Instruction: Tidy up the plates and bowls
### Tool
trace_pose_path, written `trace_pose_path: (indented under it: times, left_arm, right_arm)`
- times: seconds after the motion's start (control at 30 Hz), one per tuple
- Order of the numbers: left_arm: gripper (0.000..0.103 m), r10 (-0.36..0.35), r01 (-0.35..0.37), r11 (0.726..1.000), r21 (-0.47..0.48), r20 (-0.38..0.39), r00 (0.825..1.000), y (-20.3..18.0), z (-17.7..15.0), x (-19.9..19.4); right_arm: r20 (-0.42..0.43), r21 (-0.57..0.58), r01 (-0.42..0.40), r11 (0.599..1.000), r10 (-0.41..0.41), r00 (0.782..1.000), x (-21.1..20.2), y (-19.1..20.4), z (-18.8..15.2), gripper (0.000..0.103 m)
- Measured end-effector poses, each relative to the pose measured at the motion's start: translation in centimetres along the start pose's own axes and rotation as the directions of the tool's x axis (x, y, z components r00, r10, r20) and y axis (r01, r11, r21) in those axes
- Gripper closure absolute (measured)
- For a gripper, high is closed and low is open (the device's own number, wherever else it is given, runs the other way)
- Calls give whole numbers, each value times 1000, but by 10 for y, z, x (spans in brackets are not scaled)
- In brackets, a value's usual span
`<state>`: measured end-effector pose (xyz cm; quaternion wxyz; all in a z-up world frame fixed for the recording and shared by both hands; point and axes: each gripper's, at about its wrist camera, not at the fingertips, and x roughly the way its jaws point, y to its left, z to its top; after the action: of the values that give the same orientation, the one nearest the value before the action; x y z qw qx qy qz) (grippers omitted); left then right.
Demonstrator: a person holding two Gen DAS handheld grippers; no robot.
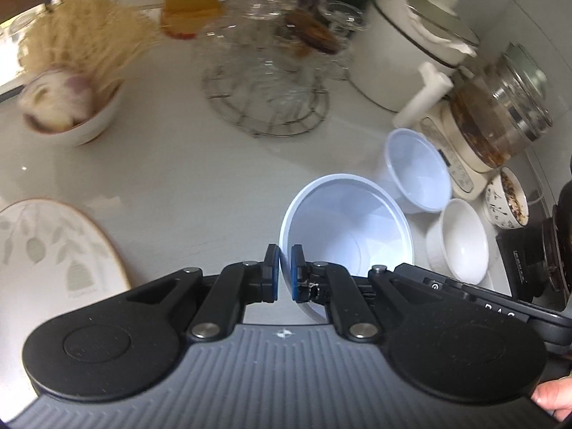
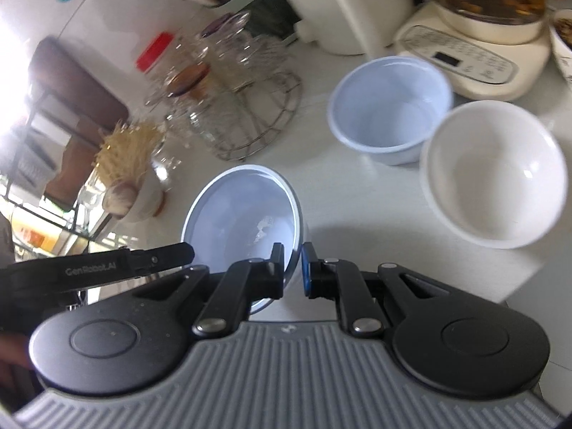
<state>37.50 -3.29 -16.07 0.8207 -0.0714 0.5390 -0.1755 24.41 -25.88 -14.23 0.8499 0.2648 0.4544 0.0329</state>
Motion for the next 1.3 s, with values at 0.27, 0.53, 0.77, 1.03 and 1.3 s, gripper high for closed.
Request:
trace_pose_path:
  times: [0.27,0.53,0.77,1.03,1.3]
  left_arm:
    - [95,31,-32,999,-43,-22,999,29,-5,3]
    - [95,45,-46,999,-25,-50,998,37,-7,17]
    - [95,38,-41,998,-36,-91,995,38,-5,28]
    - [94,52,-56,997,-52,-88,995,38,-6,29]
    - [67,68,-70,997,-45,-51,996,31,-5,15]
  right_arm:
    - [-35,-33,1,999,-2,999,24,19,-3,90]
    - [-65,-41,31,999,-34,997,39,22,-3,89]
    - [-96,-53,39,998,-44,994,50,20,-6,88]
    - [-92,-73,17,997,-24,995,47,20,-1,87]
    - [-40,-103,27,994,-32,999,31,25,6,50]
